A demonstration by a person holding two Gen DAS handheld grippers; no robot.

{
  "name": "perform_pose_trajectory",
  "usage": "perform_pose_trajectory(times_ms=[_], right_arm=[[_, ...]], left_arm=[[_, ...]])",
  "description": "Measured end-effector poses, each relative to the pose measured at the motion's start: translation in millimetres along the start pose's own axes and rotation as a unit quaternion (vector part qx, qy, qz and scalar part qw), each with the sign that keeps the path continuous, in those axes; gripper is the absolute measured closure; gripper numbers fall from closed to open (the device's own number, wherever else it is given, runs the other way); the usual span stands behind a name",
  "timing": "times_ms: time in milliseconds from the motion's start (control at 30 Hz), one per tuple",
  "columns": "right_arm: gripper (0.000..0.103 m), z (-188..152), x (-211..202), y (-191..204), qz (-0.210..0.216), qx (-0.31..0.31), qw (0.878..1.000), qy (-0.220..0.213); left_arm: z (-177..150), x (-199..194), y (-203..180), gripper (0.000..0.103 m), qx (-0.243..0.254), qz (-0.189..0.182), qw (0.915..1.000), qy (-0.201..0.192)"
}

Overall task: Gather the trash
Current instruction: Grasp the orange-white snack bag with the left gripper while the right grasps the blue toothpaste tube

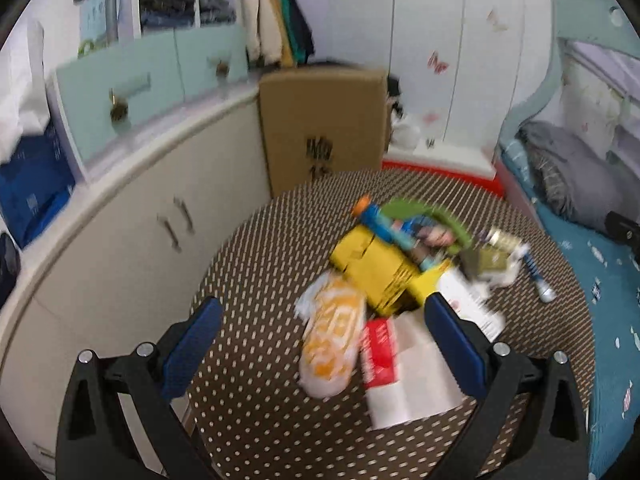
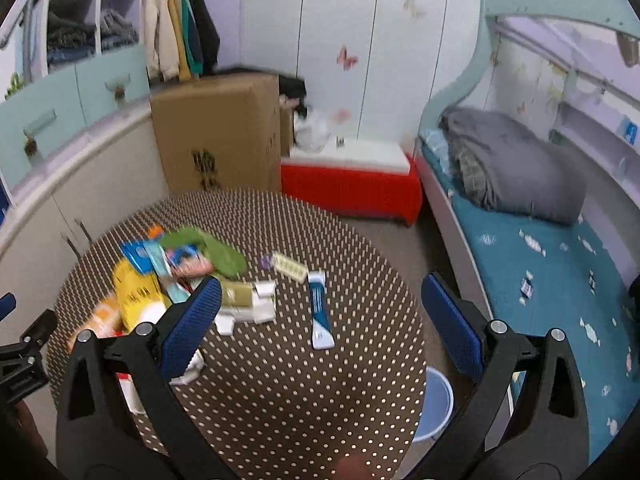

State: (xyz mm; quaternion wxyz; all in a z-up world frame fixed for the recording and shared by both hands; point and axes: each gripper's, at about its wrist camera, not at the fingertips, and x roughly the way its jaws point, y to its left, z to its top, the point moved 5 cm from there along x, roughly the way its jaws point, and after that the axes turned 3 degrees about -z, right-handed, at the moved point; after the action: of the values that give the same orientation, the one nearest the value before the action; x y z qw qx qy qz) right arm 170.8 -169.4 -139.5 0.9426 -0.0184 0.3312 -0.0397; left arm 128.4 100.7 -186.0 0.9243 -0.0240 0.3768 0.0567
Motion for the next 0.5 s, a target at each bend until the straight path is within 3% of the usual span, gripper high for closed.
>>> perform_pose_trajectory(times_ms=[100, 333, 500], right_arm=[[0.005, -13, 26, -2, 0.001, -0.002, 0.999, 0.032], [0.005, -47, 87, -15, 0.001, 0.004, 0.994, 0.106], [0.006, -59, 129, -19, 0.019, -0.002, 0.991, 0.136]], left_arm=[[-15, 24, 10, 0.004, -0.007, -0.007, 0.9993, 0.036], [-29, 67, 12, 0.006, 0.010, -0.004, 0.9974, 0.072], [-38, 95, 14, 0.051, -0.004, -0.046, 0.9921, 0.117]])
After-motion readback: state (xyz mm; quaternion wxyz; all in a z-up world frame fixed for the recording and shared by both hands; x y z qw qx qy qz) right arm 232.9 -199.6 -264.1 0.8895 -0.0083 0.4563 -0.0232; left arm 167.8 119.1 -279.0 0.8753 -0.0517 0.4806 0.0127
